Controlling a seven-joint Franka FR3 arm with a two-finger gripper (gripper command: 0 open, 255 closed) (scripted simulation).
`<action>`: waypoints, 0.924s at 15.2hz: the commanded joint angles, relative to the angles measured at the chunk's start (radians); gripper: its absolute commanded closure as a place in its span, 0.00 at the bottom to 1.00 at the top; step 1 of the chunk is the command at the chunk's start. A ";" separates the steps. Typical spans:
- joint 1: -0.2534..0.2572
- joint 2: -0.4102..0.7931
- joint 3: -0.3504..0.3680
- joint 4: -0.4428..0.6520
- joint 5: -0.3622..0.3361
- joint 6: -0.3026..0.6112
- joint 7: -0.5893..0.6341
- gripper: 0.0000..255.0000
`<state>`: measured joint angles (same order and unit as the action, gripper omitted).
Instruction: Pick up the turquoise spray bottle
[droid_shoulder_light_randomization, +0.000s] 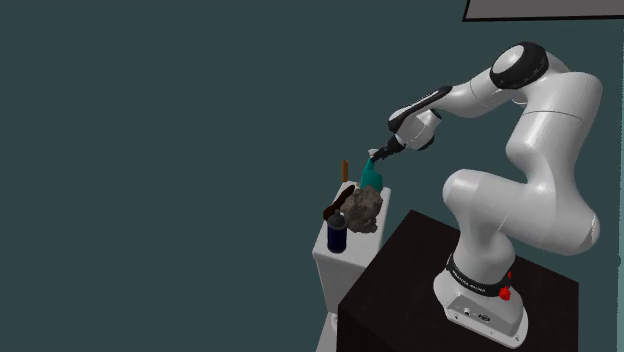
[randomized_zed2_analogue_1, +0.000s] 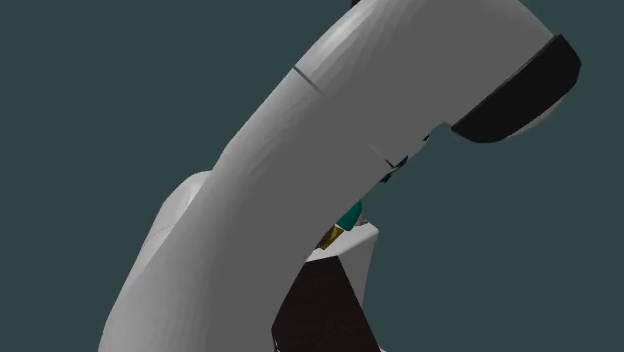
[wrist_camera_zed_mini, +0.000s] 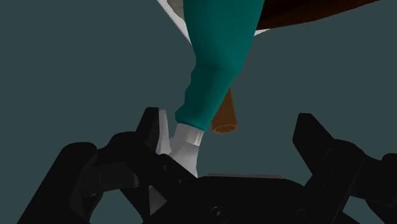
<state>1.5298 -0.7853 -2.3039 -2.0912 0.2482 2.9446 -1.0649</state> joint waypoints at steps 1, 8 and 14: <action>0.005 -0.049 -0.021 0.062 -0.011 -0.085 -0.009 0.00; 0.037 -0.126 -0.058 0.092 -0.022 -0.044 -0.040 0.00; 0.023 -0.092 -0.041 0.075 -0.007 -0.058 -0.036 1.00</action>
<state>1.5639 -0.8552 -2.3229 -2.0895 0.1825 3.1571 -1.1025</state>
